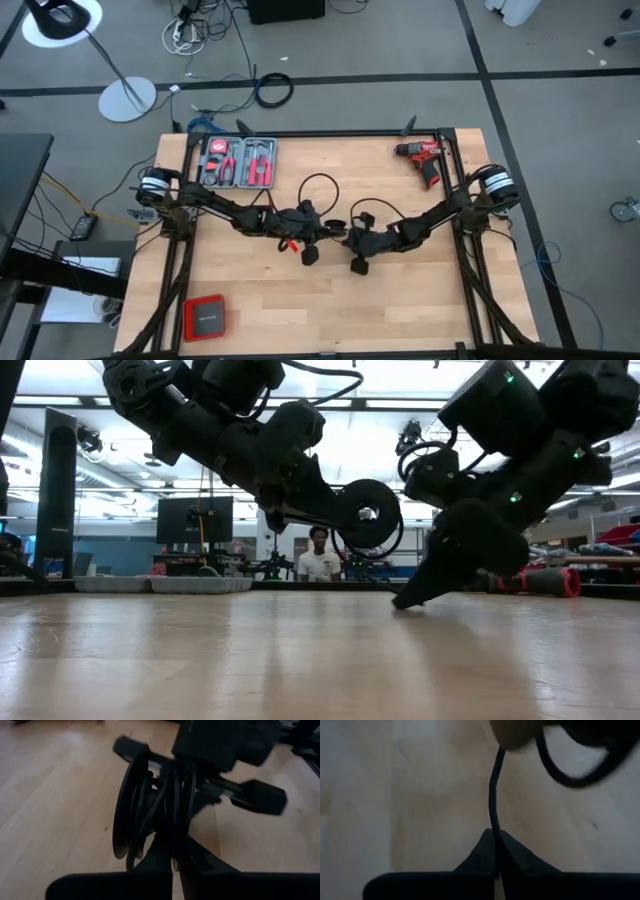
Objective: Coil cords
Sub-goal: Coil the black wire on the spool
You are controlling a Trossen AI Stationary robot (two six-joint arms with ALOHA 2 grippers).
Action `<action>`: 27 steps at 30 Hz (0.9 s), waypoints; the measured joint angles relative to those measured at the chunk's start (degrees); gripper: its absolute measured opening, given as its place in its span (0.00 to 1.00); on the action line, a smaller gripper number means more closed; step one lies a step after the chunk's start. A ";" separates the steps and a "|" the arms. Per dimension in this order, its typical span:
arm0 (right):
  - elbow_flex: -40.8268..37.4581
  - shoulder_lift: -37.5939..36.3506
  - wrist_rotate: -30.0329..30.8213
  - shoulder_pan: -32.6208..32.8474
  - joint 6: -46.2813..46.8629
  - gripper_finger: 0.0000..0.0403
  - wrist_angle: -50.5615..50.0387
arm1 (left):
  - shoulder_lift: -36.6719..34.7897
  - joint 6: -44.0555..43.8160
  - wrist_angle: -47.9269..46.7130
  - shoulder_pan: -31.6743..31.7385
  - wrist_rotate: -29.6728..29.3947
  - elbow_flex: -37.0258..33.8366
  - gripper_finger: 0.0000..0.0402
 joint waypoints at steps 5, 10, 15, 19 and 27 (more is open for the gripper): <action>-0.15 -4.71 0.51 0.13 1.07 0.01 -10.21 | -0.26 -0.04 -2.07 0.02 0.26 0.00 0.02; -0.37 -9.45 1.00 2.01 -1.15 0.01 -17.09 | -0.37 -0.04 -4.00 0.07 0.25 -0.02 0.02; -0.35 -13.87 2.25 3.92 -4.35 0.01 -20.97 | -0.46 -0.04 -5.87 0.37 0.29 0.00 0.02; -0.22 -18.29 2.14 5.80 -5.45 0.01 -25.50 | -0.63 -0.04 -7.11 0.46 0.27 0.00 0.02; -0.22 -29.13 3.01 10.02 -6.30 0.01 -35.43 | -1.11 -0.04 -7.49 0.44 0.20 0.07 0.02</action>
